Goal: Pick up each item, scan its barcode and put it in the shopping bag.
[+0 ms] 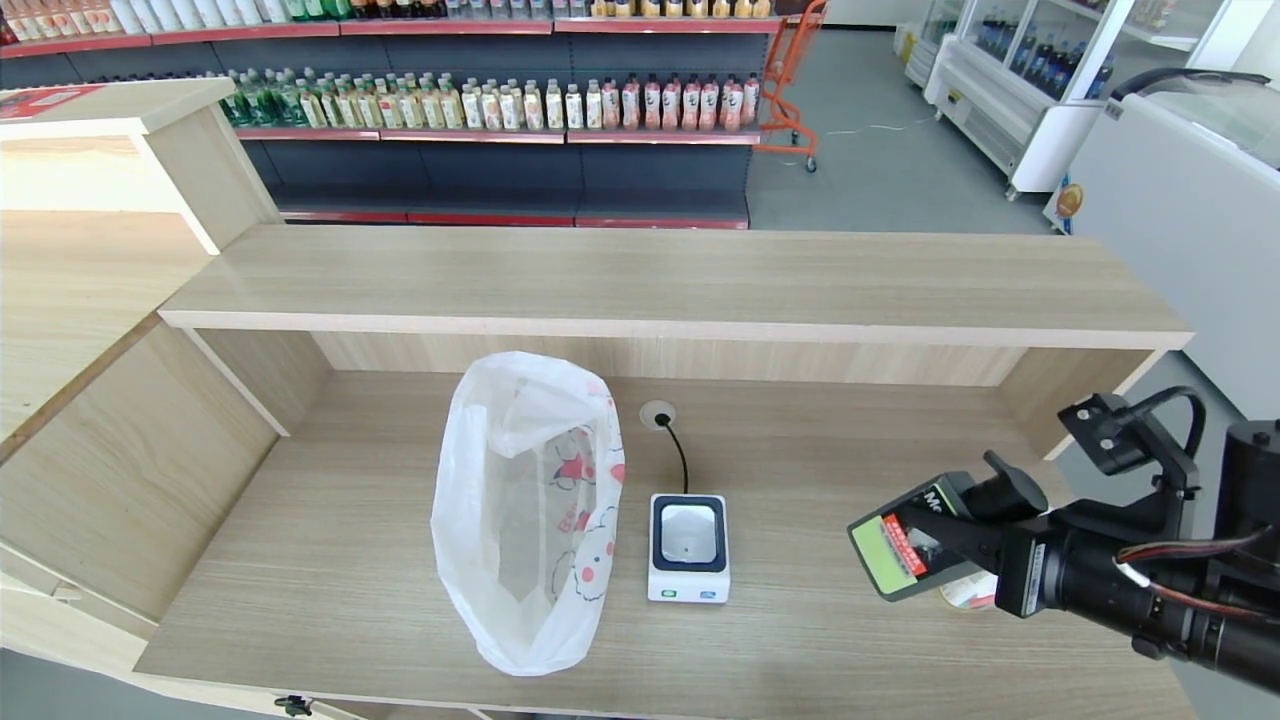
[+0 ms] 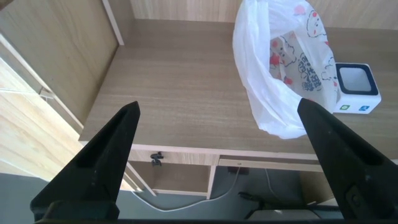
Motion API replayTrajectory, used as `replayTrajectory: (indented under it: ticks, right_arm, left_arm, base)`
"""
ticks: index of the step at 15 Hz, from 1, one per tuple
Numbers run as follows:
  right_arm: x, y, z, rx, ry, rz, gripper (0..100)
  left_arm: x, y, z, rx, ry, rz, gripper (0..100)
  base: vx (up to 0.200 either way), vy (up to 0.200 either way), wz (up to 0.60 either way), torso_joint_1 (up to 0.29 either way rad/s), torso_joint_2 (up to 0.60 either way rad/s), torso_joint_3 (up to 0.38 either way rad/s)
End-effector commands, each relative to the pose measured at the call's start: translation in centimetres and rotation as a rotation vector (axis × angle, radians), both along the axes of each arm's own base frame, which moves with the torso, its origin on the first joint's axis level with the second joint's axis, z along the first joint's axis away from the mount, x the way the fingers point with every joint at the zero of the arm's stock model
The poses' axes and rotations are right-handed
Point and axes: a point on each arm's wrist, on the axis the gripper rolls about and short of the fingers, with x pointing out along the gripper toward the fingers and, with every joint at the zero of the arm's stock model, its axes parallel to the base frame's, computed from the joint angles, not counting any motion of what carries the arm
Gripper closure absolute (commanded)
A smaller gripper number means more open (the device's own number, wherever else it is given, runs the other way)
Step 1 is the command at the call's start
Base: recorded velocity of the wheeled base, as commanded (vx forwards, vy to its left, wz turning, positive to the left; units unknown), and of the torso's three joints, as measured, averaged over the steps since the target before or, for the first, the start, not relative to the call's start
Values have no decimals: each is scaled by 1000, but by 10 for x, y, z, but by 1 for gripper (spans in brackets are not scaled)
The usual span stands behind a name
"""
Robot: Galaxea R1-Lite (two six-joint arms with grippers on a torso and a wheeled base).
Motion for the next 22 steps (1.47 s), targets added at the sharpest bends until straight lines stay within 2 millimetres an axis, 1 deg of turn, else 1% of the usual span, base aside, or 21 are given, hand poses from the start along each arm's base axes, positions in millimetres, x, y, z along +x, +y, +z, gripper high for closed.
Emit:
replayTrajectory:
  ticks: [1,3,6,9,11,15,16,19,20,22]
  right_arm:
    - [-1,0,3,19,-6,-1,100]
    - [2,2,5,58,9,-12,100]
    - [15,7,11,120,31,-30,100]
    - [27,18,12,146,53,-15,100]
    - [40,33,2,127,96,15,100]
    - [83,80,-20,96,148,78,100]
    - [89,91,-24,92,153,97,100]
    - [96,111,-39,75,178,134,100]
    - [99,115,-41,67,175,141,100]
    - [109,122,-53,28,176,139,100]
  left_arm:
    - [0,0,0,0,-1,1,0]
    - [0,0,0,0,1,0,0]
    - [0,0,0,2,-1,1,0]
    - [0,0,0,-3,0,1,0]
    - [0,0,0,-3,0,0,0]
    - [0,0,0,-3,0,0,0]
    - [0,0,0,-3,0,1,0]
    - [0,0,0,-3,0,0,0]
    - [0,0,0,-3,0,1,0]
    - [0,0,0,-3,0,0,0]
  base:
    - [0,200,0,2,-2,-7]
    - [0,200,0,0,-2,-2]
    - [0,200,0,9,9,1]
    - [0,200,0,-2,-1,10]
    - [0,0,0,0,0,0]
    - [0,0,0,0,0,0]
    - [0,0,0,0,0,0]
    - [0,0,0,0,0,0]
    - [0,0,0,0,0,0]
    - [0,0,0,0,0,0]
